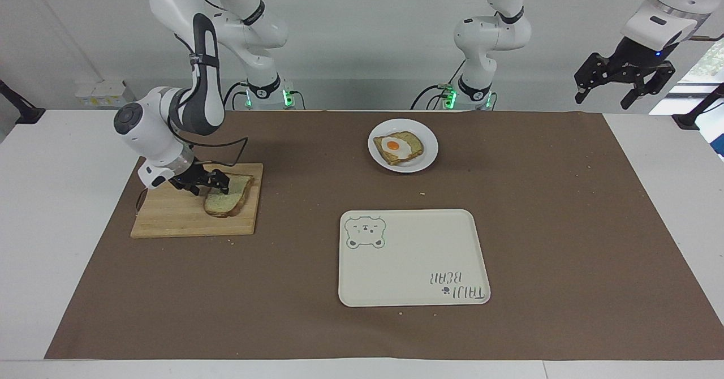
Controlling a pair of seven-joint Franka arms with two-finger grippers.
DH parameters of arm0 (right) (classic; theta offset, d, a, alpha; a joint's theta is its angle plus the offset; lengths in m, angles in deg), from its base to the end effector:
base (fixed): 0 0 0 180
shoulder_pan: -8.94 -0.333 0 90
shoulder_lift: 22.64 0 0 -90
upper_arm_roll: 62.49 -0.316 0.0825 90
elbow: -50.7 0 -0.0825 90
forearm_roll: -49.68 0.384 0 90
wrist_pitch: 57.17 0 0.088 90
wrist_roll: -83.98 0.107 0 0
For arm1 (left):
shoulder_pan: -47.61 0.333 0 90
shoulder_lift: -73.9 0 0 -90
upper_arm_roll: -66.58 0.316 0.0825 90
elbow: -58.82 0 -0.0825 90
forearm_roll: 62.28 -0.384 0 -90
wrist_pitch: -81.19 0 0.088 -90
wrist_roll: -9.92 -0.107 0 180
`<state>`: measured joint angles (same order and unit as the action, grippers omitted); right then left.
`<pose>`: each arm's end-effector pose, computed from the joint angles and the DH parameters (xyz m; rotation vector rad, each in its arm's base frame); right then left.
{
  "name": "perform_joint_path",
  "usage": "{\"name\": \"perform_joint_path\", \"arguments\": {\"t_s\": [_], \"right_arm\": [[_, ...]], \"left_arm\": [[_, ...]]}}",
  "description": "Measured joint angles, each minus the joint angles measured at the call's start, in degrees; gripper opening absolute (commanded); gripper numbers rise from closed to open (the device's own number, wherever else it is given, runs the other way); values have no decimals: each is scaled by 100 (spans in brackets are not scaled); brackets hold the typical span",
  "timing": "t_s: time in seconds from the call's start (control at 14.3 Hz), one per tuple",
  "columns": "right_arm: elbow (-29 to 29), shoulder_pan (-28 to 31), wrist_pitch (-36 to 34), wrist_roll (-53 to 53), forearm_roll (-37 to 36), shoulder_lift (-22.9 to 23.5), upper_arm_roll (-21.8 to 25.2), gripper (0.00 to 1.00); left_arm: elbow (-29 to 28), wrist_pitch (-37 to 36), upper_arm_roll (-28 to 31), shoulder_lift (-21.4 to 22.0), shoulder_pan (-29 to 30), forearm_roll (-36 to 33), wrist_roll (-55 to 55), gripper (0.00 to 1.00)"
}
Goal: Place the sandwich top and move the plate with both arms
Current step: 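Reach the right gripper down to the bread slice on the board, then close the right gripper on the bread slice and lift it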
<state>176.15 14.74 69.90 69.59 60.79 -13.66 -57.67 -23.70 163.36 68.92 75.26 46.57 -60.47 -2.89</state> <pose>0.5288 -0.0926 0.3056 -2.9789 0.0908 0.1415 0.5315 0.0087 0.6860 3.0952 -0.3191 0.0333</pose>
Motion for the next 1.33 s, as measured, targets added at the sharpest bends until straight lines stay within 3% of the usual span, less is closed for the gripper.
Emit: {"name": "perform_joint_path", "arguments": {"t_s": [0.07, 0.14, 1.33], "right_arm": [[17, 0, 1, -7, 8, 0, 0, 8], [24, 0, 2, -9, 22, 0, -2, 0], [-200, -26, -50, -123, 112, -33, -16, 0]], "left_arm": [[0, 0, 0, 0, 0, 0, 0, 100], [0, 0, 0, 0, 0, 0, 0, 100], [0, 0, 0, 0, 0, 0, 0, 100]]}}
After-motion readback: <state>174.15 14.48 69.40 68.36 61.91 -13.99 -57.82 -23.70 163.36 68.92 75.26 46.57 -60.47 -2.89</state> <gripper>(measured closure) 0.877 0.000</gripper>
